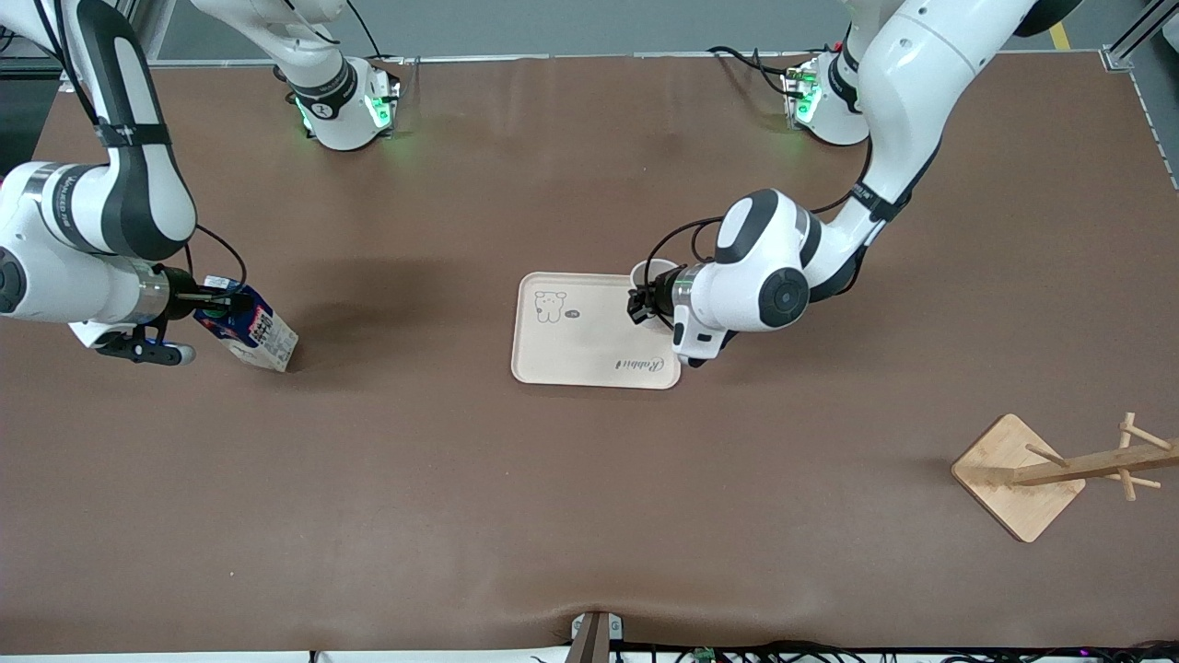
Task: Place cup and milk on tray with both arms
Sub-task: 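Carry the mug to the tray while the right gripper lifts the milk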
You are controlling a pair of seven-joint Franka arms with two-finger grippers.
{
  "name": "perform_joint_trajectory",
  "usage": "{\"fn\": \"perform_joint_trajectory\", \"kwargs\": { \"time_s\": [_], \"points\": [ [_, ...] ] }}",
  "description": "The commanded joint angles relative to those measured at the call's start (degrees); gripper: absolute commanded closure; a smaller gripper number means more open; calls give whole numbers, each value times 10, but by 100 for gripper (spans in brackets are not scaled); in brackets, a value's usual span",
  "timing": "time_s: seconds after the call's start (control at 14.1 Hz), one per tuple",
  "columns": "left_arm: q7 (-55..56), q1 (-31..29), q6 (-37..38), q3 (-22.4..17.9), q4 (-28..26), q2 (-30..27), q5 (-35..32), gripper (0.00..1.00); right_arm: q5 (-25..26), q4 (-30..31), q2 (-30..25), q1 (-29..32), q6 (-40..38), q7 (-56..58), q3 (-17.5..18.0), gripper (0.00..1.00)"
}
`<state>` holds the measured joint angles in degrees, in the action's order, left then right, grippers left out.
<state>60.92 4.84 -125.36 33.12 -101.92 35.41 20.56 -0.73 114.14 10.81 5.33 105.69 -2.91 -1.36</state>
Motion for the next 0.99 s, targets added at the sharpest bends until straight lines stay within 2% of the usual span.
{"fn": "perform_joint_trajectory", "kwargs": {
  "time_s": [0.0, 0.14, 0.5, 0.64, 0.92],
  "points": [
    [-7, 5, 12, 2, 21, 26, 3, 100, -2, -28, 0, 4, -25, -3, 1, 100],
    [-7, 12, 12, 0, 21, 29, 1, 100, -3, -55, 4, 3, -56, -2, 2, 100],
    [-12, 13, 13, -1, 24, 35, 0, 100, -5, -181, 52, -25, -165, -6, 3, 100],
    [-15, 18, 12, -2, 25, 40, 0, 100, -5, -208, 57, -43, -179, -9, 3, 100],
    [-12, 21, 12, -2, 33, 54, -41, 100, -5, -241, 59, -83, -181, -70, 3, 100]
  ]
}}
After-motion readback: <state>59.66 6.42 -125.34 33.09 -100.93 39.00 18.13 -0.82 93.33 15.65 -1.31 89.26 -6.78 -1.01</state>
